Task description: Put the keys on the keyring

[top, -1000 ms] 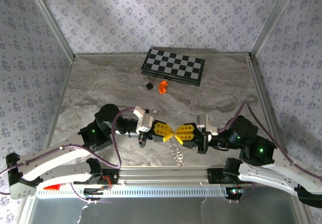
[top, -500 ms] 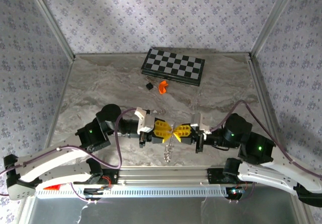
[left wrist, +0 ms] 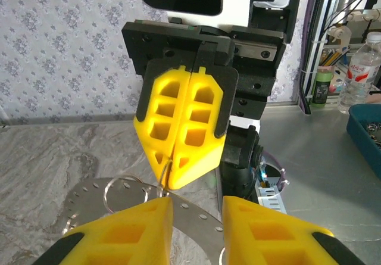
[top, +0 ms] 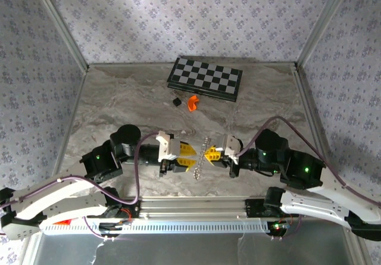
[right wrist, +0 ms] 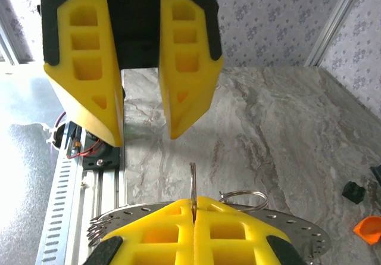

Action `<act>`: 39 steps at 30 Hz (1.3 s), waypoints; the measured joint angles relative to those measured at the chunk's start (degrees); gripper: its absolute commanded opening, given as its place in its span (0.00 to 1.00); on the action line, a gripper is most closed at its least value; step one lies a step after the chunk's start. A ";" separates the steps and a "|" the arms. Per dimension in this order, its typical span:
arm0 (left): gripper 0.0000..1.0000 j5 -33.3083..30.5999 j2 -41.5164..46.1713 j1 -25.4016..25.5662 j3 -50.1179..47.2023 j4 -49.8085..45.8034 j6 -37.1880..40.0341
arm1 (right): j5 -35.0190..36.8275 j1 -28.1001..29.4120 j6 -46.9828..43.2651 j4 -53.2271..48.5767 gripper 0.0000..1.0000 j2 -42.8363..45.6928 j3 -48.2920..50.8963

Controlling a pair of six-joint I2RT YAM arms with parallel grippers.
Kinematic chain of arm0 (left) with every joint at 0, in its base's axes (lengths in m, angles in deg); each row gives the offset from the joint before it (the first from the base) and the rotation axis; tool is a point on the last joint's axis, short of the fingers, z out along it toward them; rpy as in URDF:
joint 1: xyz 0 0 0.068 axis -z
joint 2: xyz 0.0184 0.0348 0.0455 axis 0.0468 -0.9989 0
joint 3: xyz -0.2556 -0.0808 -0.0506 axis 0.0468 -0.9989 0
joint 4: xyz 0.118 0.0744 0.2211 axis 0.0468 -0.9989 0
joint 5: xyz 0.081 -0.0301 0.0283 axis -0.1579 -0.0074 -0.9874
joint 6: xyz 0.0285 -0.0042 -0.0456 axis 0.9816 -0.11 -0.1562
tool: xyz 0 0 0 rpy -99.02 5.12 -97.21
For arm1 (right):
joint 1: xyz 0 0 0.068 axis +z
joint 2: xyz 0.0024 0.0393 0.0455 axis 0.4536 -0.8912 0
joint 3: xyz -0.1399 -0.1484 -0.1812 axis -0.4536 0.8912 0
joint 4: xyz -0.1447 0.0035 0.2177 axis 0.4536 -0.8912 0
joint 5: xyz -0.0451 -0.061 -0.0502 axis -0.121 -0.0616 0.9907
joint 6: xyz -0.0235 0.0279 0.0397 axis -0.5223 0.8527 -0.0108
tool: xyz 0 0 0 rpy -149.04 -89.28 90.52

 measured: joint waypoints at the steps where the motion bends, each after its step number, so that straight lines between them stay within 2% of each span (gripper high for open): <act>1: 0.28 -0.13 -0.02 0.00 0.00 0.02 0.07 | 0.00 0.17 -0.11 -0.33 0.00 -0.11 -0.07; 13: 0.29 -0.11 -3.06 0.00 0.00 0.52 0.17 | 0.04 1.40 -1.49 -1.16 0.00 -0.52 -0.48; 18: 0.19 -0.11 -3.82 0.00 0.04 0.66 0.11 | 0.20 1.77 -1.75 -1.18 0.00 -0.66 -0.48; 39: 0.00 0.76 -4.57 0.00 0.63 1.95 -0.09 | 1.95 3.08 -2.14 -1.73 0.00 -0.61 -1.51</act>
